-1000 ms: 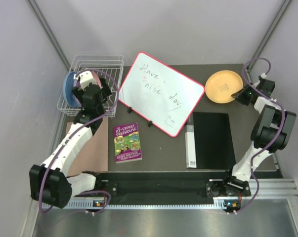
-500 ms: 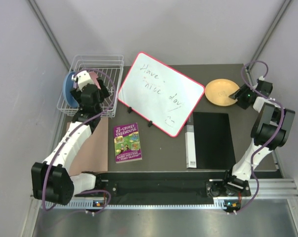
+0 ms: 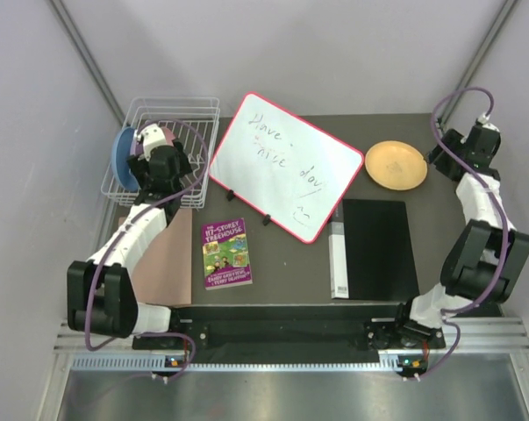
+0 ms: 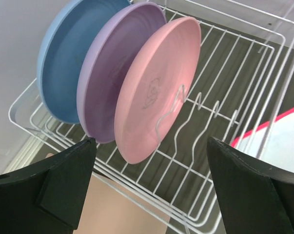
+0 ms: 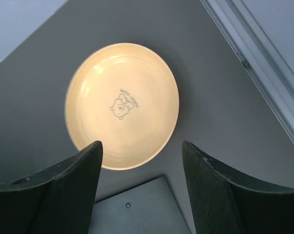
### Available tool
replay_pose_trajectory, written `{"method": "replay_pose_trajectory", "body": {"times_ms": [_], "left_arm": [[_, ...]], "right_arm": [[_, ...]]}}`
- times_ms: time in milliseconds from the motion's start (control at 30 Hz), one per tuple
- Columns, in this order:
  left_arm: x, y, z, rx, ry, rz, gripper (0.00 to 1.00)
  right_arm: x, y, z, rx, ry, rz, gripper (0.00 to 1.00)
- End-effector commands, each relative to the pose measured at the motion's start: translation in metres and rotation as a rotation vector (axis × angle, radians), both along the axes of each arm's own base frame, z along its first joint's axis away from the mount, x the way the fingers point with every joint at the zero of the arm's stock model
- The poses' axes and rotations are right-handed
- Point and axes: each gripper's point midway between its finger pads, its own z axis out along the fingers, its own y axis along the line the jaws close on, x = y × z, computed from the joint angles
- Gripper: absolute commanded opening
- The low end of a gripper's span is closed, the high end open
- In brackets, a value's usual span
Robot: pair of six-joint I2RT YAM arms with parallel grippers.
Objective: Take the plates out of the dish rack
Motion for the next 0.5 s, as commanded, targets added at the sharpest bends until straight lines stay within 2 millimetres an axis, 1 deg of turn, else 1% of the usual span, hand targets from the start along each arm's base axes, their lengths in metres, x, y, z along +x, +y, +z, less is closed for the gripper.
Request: {"method": "replay_pose_trajectory", "body": {"times_ms": [0, 33, 100, 133, 167, 200, 233, 333, 400, 467], "left_arm": [[0.018, 0.017, 0.034, 0.055, -0.104, 0.076, 0.99], [0.021, 0.021, 0.033, 0.064, -0.102, 0.097, 0.99], [0.026, 0.026, 0.031, 0.073, -0.102, 0.104, 0.99], [0.033, 0.026, 0.025, 0.074, -0.088, 0.098, 0.98], [0.035, 0.029, 0.022, 0.073, -0.077, 0.099, 0.97], [0.038, 0.030, 0.018, 0.071, -0.069, 0.100, 0.96], [0.045, 0.028, 0.012, 0.063, -0.056, 0.086, 0.94], [0.052, 0.028, -0.001, 0.053, -0.025, 0.079, 0.86], [0.055, 0.027, -0.005, 0.046, -0.017, 0.068, 0.79], [0.056, 0.026, -0.010, 0.043, -0.011, 0.066, 0.74]], "right_arm": [[-0.016, 0.023, 0.024, -0.057, -0.028, 0.046, 0.66], [-0.018, 0.031, 0.032, -0.064, -0.048, 0.066, 0.66], [-0.023, 0.041, 0.033, -0.061, -0.055, 0.086, 0.67], [-0.025, 0.049, 0.041, -0.067, -0.077, 0.104, 0.67], [-0.026, 0.053, 0.039, -0.063, -0.077, 0.117, 0.67], [-0.027, 0.056, 0.041, -0.064, -0.086, 0.122, 0.67], [-0.028, 0.062, 0.041, -0.067, -0.089, 0.136, 0.67], [-0.029, 0.065, 0.039, -0.064, -0.081, 0.145, 0.67], [-0.029, 0.066, 0.036, -0.065, -0.069, 0.148, 0.67], [-0.030, 0.065, 0.032, -0.066, -0.060, 0.149, 0.67]]}}
